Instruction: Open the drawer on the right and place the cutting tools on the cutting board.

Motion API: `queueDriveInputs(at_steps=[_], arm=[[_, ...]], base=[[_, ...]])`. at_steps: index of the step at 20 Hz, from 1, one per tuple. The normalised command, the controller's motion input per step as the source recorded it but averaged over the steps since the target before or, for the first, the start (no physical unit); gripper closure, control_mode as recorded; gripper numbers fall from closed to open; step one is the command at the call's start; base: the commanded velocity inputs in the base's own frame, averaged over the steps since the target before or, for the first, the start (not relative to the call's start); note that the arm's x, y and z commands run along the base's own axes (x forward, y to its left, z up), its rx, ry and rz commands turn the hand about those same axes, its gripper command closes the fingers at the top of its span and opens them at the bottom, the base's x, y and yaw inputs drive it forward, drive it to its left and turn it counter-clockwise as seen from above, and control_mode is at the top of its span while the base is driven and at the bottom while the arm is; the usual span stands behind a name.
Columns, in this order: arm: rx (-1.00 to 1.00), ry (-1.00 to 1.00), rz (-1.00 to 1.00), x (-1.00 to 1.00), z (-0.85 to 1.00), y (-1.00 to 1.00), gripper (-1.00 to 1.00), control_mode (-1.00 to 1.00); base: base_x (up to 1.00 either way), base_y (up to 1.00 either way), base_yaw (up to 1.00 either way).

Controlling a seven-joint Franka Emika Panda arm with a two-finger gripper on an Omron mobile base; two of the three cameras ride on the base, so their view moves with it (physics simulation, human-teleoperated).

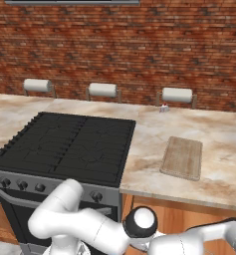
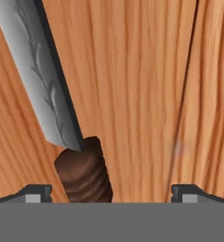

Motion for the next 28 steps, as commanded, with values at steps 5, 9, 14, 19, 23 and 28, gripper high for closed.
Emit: queueDriveInputs(at_steps=[5, 9, 14, 19, 23, 28], arm=[[0.04, -0.09, 0.03, -0.34, 0.1, 0.33, -1.0, -1.0], [0.02, -0.12, 0.01, -0.11, 0.15, 0.39, -1.0, -1.0], [0.0, -0.11, 0.0, 0.0, 0.07, 0.39, -1.0, -1.0], [0.0, -0.06, 0.0, 0.0, 0.0, 0.13, -1.0, -1.0], [0.0, -0.07, 0.0, 0.04, 0.0, 0.0, -1.0, -1.0], [-0.03, -0.06, 0.0, 0.3, 0.0, -0.08, -1.0, -1.0]], base=[[0.0, 0.0, 0.0], [0.0, 0.0, 0.0], [0.0, 0.0, 0.0], [0.0, 0.0, 0.0], [0.0, 0.0, 0.0], [0.0, 0.0, 0.0]])
